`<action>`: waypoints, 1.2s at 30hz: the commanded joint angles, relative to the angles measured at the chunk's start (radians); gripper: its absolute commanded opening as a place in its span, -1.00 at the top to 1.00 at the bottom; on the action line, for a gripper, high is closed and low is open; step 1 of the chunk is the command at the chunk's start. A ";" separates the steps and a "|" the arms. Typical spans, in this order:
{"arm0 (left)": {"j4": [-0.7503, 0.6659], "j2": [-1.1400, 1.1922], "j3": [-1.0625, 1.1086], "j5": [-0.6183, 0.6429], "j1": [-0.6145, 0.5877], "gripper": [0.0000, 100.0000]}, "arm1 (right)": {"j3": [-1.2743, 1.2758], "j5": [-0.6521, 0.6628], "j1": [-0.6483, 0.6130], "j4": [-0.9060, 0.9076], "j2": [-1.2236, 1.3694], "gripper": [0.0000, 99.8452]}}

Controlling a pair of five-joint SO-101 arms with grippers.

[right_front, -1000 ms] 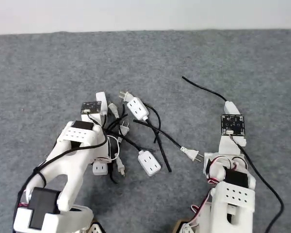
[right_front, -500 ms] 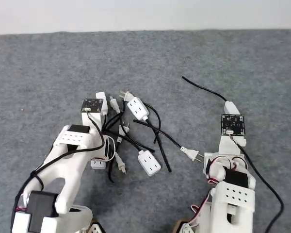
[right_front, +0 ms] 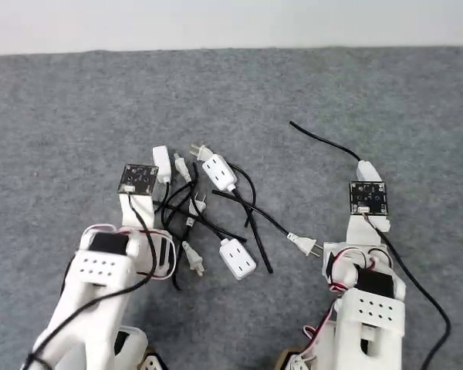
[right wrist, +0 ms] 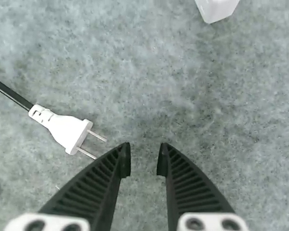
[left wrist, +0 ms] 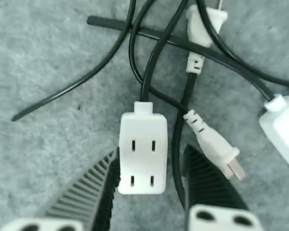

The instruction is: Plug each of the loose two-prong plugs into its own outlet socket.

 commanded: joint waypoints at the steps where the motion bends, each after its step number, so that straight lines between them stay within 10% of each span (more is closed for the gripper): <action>1: 0.011 -0.080 0.005 -0.015 0.000 0.60 | -0.041 -0.002 -0.004 0.013 0.004 0.78; 14: -0.040 -0.087 -0.041 -0.021 -0.265 0.61 | -0.270 0.012 -0.064 0.209 0.010 0.88; 23: -0.106 -0.081 -0.035 -0.021 -0.347 0.60 | -0.284 0.417 -0.358 0.292 0.015 0.57; 36: -0.170 -0.080 0.016 -0.055 -0.344 0.60 | -0.130 0.402 -0.423 0.008 0.018 0.71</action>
